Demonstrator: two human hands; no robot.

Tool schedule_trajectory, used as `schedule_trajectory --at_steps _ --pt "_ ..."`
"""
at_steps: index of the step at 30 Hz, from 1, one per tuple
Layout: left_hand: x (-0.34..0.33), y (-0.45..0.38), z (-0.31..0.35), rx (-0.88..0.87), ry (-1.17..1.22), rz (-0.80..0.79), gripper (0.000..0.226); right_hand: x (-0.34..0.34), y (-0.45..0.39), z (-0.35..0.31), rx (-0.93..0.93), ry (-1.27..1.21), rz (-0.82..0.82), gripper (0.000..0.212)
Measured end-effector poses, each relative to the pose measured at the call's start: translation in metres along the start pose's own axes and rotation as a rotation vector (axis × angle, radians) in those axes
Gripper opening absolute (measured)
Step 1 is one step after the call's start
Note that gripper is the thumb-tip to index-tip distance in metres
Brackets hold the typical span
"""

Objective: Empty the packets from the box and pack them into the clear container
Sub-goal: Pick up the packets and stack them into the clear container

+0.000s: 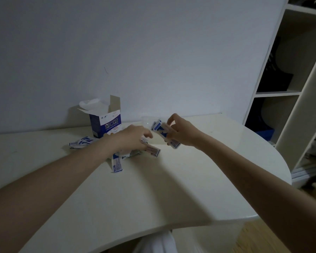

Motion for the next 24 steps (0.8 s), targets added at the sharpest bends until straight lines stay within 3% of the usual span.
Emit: schedule_trajectory --at_steps 3,4,7,9,13,17,20,24 --pt "-0.011 0.002 0.001 -0.025 -0.312 0.006 0.031 0.0 0.003 0.005 0.034 0.074 -0.026 0.015" --pt "-0.011 0.003 0.005 -0.006 -0.296 0.046 0.026 -0.002 0.004 0.006 0.032 0.046 -0.059 0.005" --pt "-0.004 0.003 0.016 0.034 -0.148 0.132 0.009 -0.01 0.006 0.005 0.035 -0.032 -0.2 0.003" --pt "-0.003 0.0 0.02 -0.015 -0.008 0.142 0.018 -0.012 0.006 0.003 0.092 0.096 -0.221 0.009" --pt "-0.004 -0.005 0.023 -0.098 0.089 0.1 0.006 -0.012 0.005 0.004 0.25 0.396 -0.125 0.005" --pt "-0.004 0.003 0.022 -0.082 0.071 -0.028 0.023 -0.009 0.004 0.018 0.251 0.392 -0.054 0.028" --pt "-0.009 0.009 0.02 -0.015 0.166 -0.151 0.034 -0.014 0.005 0.027 0.217 0.441 -0.147 0.029" --pt "-0.021 0.006 0.017 -0.032 0.097 -0.108 0.035 -0.01 0.008 0.034 0.181 0.57 -0.251 0.028"
Point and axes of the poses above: each hand's wrist, its own y-axis away from the middle knuckle, its own x-axis out of the back of the hand, z = x × y, the point moved 1 cm from there along -y, towards the middle knuckle, and after that the axes turned 8 degrees about z, right-handed, at the moved point
